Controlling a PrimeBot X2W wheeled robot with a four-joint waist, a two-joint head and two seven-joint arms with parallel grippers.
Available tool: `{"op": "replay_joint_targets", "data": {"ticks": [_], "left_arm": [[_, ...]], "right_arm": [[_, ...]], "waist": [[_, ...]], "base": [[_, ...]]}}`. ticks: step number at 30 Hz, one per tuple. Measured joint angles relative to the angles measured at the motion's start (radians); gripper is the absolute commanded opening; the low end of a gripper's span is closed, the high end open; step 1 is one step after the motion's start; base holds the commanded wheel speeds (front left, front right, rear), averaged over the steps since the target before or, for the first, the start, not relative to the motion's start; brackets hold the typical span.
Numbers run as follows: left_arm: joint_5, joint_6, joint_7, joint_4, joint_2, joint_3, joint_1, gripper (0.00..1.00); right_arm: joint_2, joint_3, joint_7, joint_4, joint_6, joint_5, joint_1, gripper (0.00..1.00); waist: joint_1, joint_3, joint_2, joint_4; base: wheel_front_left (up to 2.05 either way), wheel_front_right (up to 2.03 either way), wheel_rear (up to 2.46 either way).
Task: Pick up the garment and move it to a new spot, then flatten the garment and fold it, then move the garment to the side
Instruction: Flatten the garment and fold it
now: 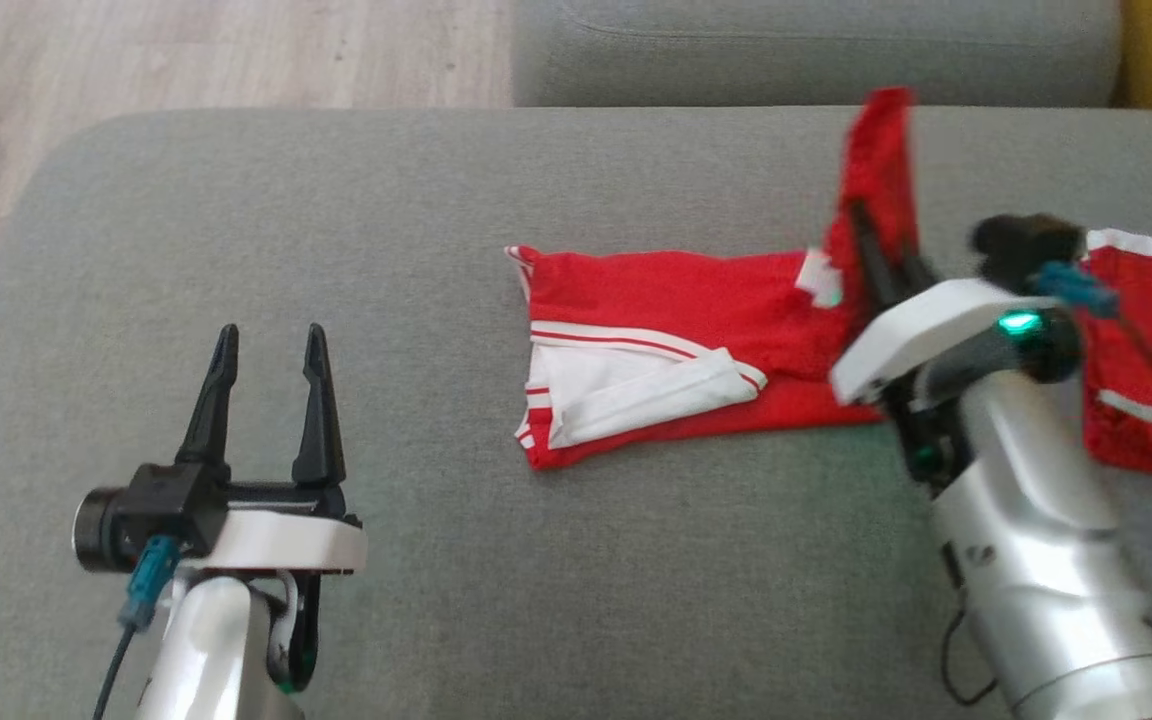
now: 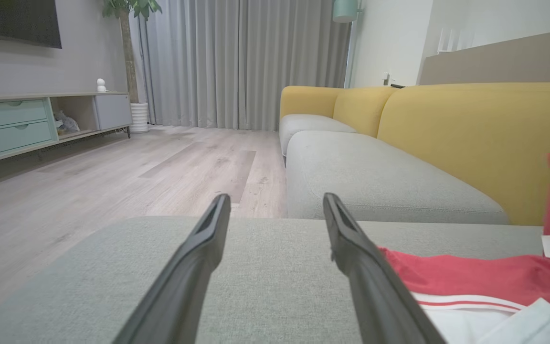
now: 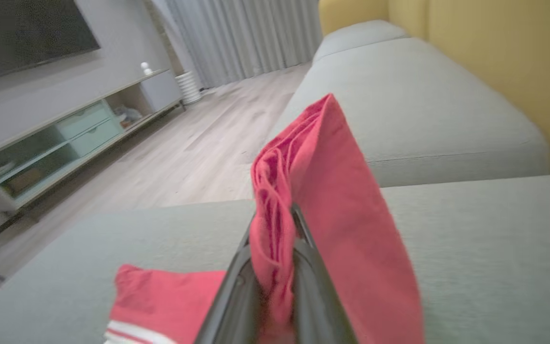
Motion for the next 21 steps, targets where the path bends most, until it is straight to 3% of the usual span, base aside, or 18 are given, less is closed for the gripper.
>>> {"op": "replay_joint_targets", "data": {"ticks": [13,21], "left_arm": [[0.0,-0.007,0.0,0.022,-0.002,-0.023,0.0,1.0],[0.0,-0.008,0.0,0.031,-0.003,-0.048,0.0,1.0]], "right_arm": [[0.0,0.388,-0.054,0.059,0.0,0.229,0.0,0.0],[0.0,0.495,-0.063,0.091,0.0,0.27,-0.001,0.0]], "waist": [[0.0,-0.003,0.0,0.082],[0.0,0.011,0.0,0.12]], "base": [[0.0,0.0,0.0],[0.0,0.0,0.0]]}}
